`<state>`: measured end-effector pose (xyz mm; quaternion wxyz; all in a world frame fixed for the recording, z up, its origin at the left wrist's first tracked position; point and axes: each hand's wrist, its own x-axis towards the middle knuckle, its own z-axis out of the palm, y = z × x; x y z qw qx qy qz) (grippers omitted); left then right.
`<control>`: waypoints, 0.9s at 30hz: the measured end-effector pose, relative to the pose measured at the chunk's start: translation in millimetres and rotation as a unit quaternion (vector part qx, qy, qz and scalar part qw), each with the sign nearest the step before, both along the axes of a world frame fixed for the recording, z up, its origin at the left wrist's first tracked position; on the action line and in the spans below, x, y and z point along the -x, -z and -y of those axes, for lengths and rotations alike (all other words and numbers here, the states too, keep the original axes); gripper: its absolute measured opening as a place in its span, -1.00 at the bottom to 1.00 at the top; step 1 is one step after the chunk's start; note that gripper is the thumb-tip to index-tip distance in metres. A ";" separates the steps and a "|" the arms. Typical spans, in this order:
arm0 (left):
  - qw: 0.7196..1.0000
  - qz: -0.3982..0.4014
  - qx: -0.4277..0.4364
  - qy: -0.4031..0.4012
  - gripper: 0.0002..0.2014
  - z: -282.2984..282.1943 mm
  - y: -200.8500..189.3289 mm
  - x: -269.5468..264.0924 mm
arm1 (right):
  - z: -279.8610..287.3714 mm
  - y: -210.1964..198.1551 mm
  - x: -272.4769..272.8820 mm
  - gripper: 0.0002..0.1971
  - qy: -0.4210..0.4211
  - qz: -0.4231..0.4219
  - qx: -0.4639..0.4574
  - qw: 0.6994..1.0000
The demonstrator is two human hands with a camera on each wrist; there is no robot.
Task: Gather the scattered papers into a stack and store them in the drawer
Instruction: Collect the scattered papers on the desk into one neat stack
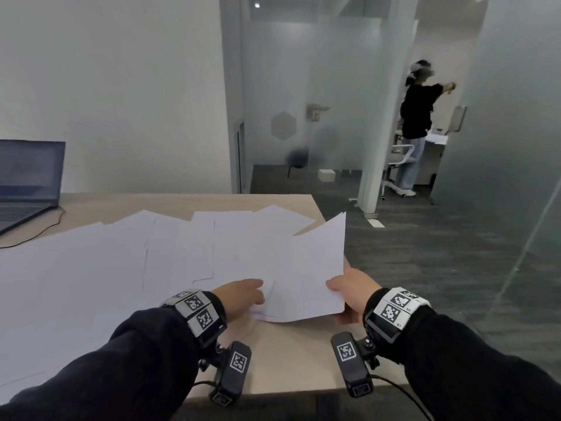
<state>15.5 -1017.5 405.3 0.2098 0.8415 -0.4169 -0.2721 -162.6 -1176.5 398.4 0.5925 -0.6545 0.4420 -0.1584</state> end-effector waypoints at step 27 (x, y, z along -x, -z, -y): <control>0.984 -0.090 0.123 0.097 -0.35 -68.5 14.5 56.4 | -51.0 33.1 -32.6 -0.93 -0.038 -0.021 0.099 0.994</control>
